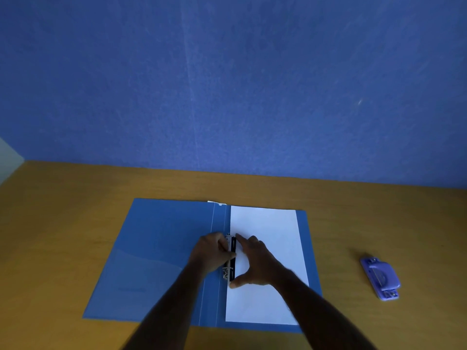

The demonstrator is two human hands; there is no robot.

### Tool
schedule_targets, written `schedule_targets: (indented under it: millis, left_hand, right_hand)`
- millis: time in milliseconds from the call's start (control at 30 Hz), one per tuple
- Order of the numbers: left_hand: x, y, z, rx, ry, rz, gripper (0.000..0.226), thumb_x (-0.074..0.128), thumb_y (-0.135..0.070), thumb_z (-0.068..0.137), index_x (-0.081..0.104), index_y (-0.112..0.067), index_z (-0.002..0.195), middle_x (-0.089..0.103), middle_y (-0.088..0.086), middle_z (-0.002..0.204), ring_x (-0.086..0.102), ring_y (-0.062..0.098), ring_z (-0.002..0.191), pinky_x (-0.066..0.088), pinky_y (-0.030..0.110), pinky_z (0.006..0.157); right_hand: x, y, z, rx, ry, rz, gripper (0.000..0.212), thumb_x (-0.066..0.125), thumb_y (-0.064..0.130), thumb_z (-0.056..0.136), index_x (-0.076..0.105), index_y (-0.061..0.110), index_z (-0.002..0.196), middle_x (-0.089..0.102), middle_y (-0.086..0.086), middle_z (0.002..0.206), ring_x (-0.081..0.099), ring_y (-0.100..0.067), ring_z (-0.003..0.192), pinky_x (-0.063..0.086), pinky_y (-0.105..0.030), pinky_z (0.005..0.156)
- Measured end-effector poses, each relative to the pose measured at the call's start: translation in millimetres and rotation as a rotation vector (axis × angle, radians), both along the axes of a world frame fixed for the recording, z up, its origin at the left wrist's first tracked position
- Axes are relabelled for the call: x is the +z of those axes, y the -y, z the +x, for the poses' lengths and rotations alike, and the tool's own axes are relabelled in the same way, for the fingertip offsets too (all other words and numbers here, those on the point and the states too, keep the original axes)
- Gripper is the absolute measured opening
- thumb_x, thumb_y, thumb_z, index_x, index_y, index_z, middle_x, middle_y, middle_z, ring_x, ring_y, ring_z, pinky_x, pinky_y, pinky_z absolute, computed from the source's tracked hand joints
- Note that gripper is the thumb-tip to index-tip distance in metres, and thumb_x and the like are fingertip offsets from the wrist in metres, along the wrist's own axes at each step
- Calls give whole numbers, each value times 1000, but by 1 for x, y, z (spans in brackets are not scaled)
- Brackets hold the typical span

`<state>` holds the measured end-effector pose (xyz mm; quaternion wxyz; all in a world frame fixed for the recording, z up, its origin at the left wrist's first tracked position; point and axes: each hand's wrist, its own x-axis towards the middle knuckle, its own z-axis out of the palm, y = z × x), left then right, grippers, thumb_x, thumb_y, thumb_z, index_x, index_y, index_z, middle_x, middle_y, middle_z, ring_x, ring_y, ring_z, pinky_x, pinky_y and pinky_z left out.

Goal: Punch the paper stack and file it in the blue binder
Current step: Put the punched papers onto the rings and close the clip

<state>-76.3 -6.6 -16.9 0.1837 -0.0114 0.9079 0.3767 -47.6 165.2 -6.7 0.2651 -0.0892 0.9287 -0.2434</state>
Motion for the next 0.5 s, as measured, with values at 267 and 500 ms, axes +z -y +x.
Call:
schedule_targets:
  millis: [267, 500]
  left_hand:
    - [-2, -2, -1, 2, -26, -8, 21, 80, -30, 72, 59, -26, 71, 67, -8, 77, 65, 10, 73, 50, 23, 61]
    - [-6, -2, -2, 5, -34, -46, 17, 73, -37, 80, 60, -27, 76, 67, -9, 80, 64, 9, 76, 54, 27, 66]
  right_hand:
    - [3, 5, -5, 15, 1, 56, 132, 86, 59, 57, 8, 22, 157, 32, -8, 150, 33, -27, 138, 41, -43, 109]
    - [3, 6, -9, -20, -6, 45, 129, 86, 60, 56, 12, 25, 156, 36, -8, 149, 37, -28, 137, 42, -42, 108]
